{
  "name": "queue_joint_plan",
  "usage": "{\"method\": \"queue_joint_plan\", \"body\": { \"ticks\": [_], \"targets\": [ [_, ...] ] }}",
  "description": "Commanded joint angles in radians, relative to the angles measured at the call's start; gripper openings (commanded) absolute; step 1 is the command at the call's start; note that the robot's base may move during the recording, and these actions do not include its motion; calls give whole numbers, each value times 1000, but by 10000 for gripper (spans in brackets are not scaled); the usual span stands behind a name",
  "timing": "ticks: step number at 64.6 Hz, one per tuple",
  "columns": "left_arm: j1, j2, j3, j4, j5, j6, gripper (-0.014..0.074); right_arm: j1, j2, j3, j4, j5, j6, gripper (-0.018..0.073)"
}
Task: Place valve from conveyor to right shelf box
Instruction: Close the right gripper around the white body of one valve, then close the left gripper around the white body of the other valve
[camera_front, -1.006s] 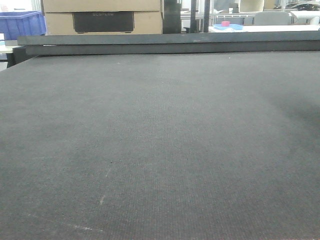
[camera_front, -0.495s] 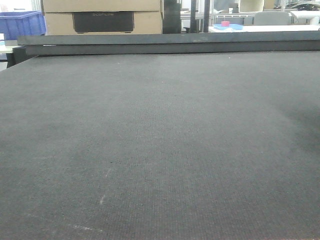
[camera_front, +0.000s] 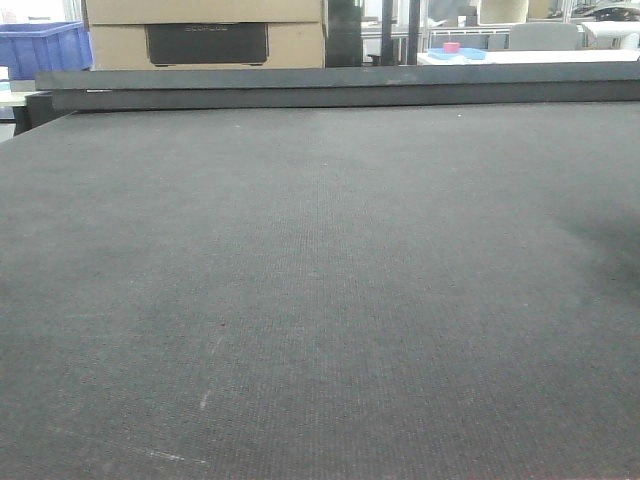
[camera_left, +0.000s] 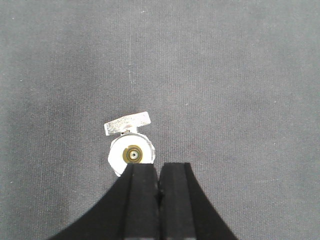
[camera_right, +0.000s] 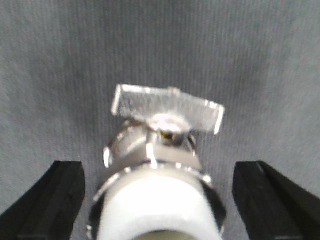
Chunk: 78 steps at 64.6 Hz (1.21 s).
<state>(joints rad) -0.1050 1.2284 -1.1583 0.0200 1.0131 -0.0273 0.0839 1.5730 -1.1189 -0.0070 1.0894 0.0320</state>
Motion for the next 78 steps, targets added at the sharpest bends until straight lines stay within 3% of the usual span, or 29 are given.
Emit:
{"method": "queue_joint_plan", "body": {
  "ticks": [1,26,78],
  "targets": [
    [2,-1,-12,-14,1,0,-111,-2,-2,-32,-1,-6,-6,477],
    [2,-1,-12,-14,1,0,-111,-2,-2,-46,-1,68,-6,477],
    [2,-1,-12,-14,1,0,-111,-2,25,-44,7,34,-16,477]
  ]
}}
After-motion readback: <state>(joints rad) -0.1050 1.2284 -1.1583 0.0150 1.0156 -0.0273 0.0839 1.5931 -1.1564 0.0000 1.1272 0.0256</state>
